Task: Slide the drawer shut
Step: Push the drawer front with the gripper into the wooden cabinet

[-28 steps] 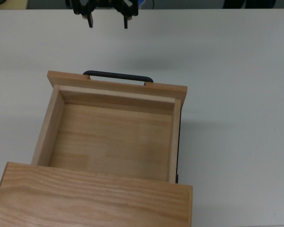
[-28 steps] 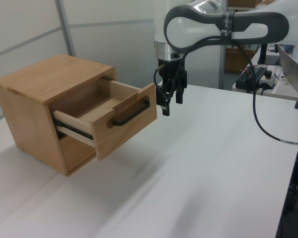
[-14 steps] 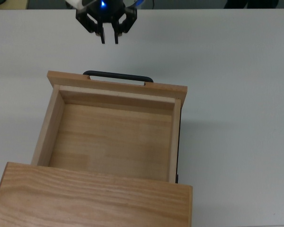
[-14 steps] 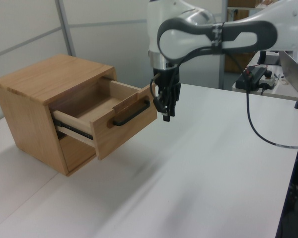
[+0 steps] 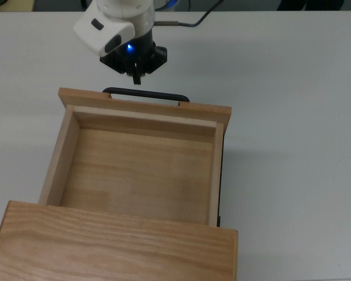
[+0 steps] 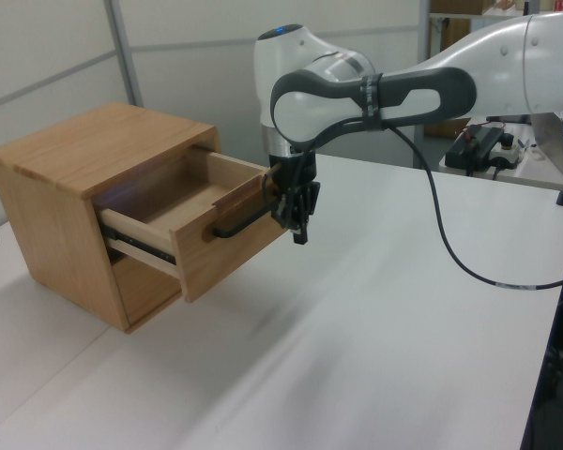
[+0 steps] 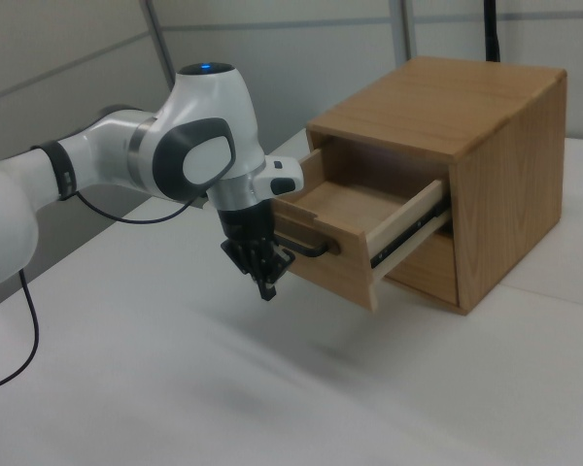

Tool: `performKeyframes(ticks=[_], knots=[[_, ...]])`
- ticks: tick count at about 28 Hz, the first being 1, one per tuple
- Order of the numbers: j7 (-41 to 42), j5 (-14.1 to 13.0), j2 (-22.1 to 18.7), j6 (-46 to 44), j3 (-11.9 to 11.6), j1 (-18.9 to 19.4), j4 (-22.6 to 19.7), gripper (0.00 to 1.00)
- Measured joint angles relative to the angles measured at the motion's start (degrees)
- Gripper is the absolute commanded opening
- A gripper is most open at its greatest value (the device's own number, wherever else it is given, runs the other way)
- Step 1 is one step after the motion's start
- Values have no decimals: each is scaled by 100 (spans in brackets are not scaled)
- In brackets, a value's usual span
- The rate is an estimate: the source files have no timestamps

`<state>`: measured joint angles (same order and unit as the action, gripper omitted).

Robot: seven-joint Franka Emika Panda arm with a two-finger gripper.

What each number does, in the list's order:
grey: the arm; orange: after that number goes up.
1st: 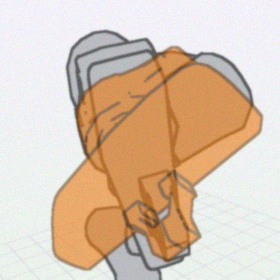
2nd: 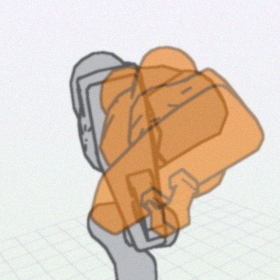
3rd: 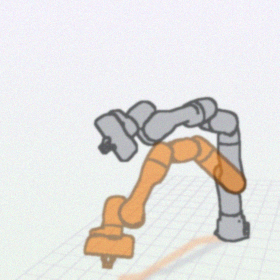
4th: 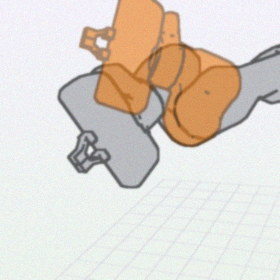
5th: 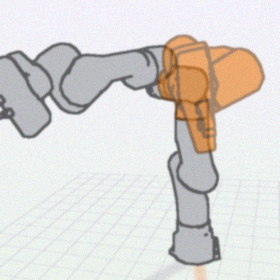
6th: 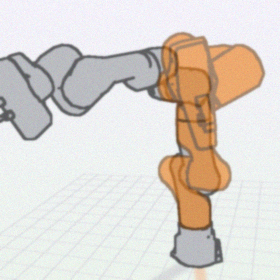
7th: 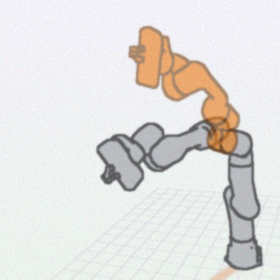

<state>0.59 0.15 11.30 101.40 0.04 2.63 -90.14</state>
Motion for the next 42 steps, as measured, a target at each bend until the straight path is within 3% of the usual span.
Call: performKeyframes(ticks=[6,20,42], knots=[[0,0,197,393,0,0,57,0],[-9,2,905,695,-5,-4,790,0],[-188,42,1230,3851,-38,-32,917,0]])
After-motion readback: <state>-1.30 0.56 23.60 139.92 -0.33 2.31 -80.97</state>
